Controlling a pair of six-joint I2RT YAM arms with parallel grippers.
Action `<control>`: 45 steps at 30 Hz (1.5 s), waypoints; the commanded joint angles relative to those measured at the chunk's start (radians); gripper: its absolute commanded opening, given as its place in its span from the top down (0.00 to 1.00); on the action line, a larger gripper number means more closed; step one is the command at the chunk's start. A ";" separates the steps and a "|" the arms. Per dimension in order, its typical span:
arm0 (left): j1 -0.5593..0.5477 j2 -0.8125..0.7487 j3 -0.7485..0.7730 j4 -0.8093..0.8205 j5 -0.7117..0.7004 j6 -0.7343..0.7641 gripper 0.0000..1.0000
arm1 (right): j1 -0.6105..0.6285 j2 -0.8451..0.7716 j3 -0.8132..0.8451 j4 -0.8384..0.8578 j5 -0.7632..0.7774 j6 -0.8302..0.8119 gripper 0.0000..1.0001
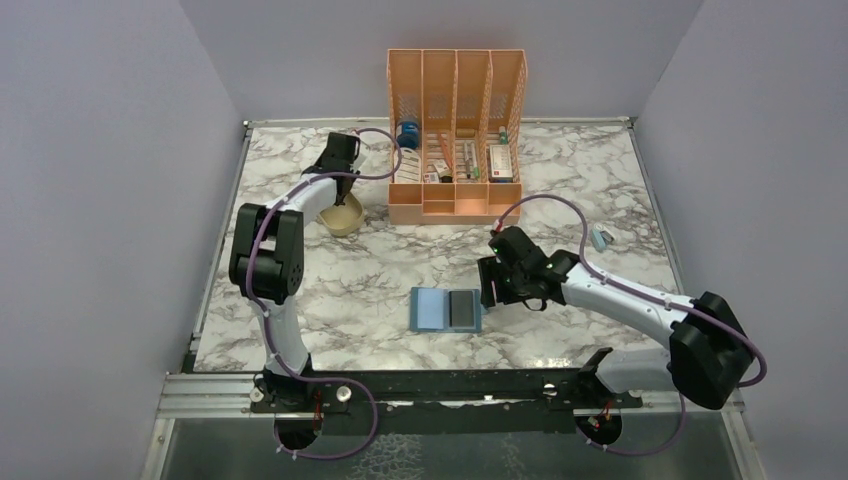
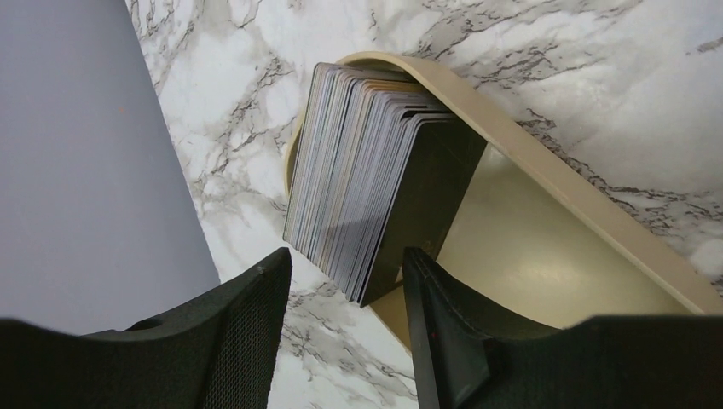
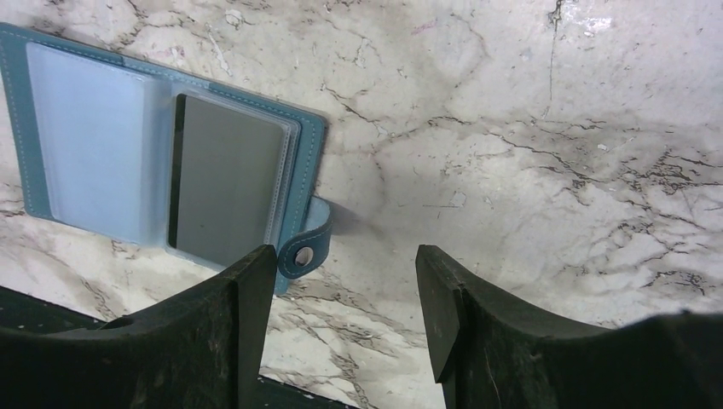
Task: Put the credit cards into the card holder
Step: Pick up the credit card from the storage box.
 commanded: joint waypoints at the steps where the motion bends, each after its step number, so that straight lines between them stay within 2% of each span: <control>1: 0.010 0.026 0.055 0.022 -0.021 0.029 0.48 | 0.005 -0.036 0.036 -0.003 0.014 0.024 0.38; 9: 0.011 0.047 0.058 0.038 -0.019 0.053 0.53 | 0.005 -0.136 0.024 0.050 -0.042 0.049 0.38; 32: 0.010 0.075 0.039 0.036 0.015 0.068 0.51 | 0.005 -0.166 0.016 0.038 -0.024 0.057 0.38; 45: 0.009 0.078 0.084 0.036 -0.049 0.083 0.63 | 0.005 -0.162 0.017 0.036 -0.027 0.058 0.38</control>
